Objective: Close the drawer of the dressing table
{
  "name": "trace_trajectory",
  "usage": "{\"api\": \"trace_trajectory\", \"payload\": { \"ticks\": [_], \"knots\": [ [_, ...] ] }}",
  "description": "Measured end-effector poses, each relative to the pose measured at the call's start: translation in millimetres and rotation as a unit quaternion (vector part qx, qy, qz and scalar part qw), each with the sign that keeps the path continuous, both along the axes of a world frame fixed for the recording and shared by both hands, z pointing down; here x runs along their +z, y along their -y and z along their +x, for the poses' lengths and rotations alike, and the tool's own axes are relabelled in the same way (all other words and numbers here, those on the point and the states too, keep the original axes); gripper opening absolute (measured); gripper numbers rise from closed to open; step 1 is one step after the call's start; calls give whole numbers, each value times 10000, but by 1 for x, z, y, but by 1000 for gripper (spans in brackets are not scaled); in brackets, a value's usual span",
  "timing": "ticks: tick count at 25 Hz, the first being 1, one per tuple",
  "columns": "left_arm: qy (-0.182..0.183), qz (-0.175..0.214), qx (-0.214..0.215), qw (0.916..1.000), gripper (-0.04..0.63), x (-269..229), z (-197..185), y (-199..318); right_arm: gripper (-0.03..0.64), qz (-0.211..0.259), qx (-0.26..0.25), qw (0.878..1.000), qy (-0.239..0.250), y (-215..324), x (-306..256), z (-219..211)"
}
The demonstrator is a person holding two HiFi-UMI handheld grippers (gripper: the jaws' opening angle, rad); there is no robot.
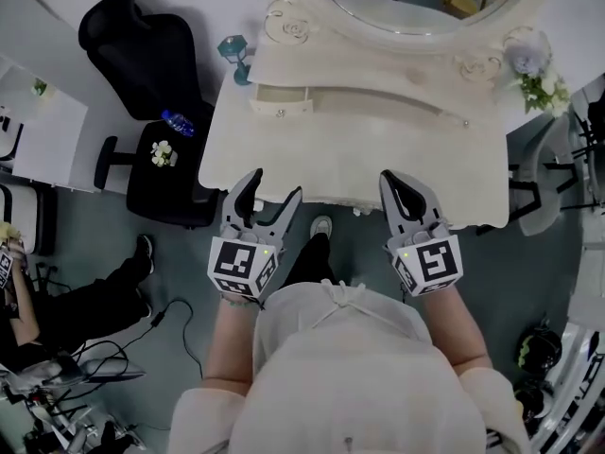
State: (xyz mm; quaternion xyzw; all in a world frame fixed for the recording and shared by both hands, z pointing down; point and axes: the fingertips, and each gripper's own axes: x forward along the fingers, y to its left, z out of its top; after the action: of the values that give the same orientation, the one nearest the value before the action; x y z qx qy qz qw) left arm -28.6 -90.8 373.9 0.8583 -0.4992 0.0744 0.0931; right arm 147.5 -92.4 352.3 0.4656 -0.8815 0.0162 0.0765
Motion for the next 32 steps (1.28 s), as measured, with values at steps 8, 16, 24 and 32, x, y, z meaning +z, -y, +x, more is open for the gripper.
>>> {"api": "trace_trajectory", "payload": {
  "ticks": [8,16,24,32],
  "knots": [
    [-33,-482,29,9988,313,40,-14,89,6,-77,-166,9998,-59,92,9,-33],
    [-48,-850,-23,9964,313,108,-22,153,6,-285,-174,9994,-88,161,42,-55],
    [181,-1519,-54,9882,308,179,-28,189,6,-682,-115,9976,-84,195,81,-61],
    [47,-1968,-327,9799,194,207,-35,204,6,-964,-58,9953,-43,210,103,-63]
  ]
}}
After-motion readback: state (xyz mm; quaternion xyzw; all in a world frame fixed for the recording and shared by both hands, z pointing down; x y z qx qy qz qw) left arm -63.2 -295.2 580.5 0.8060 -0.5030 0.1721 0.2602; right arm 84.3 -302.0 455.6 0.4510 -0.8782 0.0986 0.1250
